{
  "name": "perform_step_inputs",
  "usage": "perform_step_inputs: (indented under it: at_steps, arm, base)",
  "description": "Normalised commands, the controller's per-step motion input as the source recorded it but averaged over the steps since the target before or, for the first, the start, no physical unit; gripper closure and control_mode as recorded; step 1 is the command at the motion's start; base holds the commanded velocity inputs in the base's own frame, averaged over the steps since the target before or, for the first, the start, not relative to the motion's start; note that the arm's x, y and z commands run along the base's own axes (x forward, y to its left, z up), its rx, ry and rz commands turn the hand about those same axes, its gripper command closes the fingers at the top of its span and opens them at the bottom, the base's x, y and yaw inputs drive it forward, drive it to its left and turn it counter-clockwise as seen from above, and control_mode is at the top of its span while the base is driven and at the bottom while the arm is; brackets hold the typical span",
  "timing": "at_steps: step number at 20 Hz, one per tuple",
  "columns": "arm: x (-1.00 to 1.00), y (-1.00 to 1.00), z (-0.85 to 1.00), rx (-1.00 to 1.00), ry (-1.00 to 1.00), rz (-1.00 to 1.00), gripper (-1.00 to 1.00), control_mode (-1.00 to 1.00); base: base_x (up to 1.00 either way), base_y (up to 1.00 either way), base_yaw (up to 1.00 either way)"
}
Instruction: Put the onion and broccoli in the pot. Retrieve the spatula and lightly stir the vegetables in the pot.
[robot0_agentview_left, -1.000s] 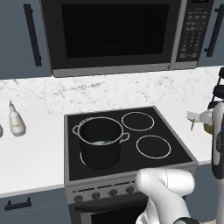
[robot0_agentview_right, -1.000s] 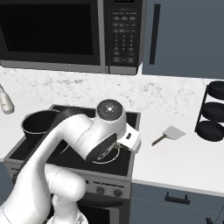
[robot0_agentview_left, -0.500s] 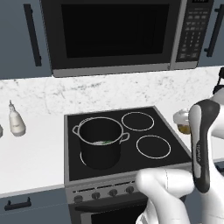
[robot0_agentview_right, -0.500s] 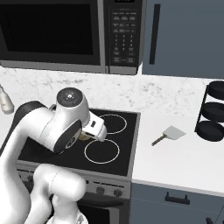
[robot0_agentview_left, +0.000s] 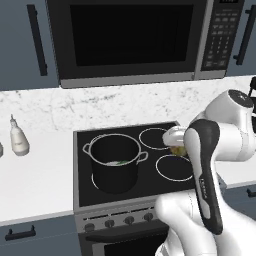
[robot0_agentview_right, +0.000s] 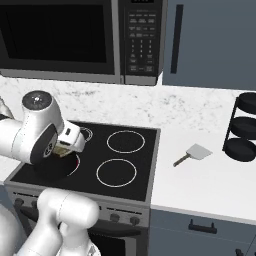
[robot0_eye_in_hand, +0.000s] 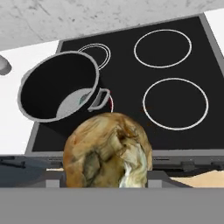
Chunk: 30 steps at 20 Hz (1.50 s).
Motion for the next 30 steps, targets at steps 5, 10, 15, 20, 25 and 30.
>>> perform_step_inputs:
  at_steps: [5, 10, 15, 20, 25, 30]
  arm:
    - [0.06, 0.95, 0.01, 0.0, 0.02, 0.09, 1.0, -1.0]
    - [0.33, 0.72, 0.01, 0.0, 0.04, 0.08, 1.0, -1.0]
    - [0.28, 0.29, -0.01, 0.0, 0.02, 0.06, 1.0, -1.0]
    - [0.21, 0.23, -0.21, -0.01, 0.0, 0.02, 1.0, -1.0]
    - [0.3, 0.13, -0.34, -0.03, 0.0, 0.0, 1.0, -1.0]
    - [0.4, 0.0, -0.22, 0.0, 0.0, 0.0, 1.0, -1.0]
  base:
    - [0.0, 0.0, 0.0]
    - [0.0, 0.0, 0.0]
    - [0.0, 0.0, 0.0]
    - [0.0, 0.0, 0.0]
    - [0.0, 0.0, 0.0]
    - [0.0, 0.0, 0.0]
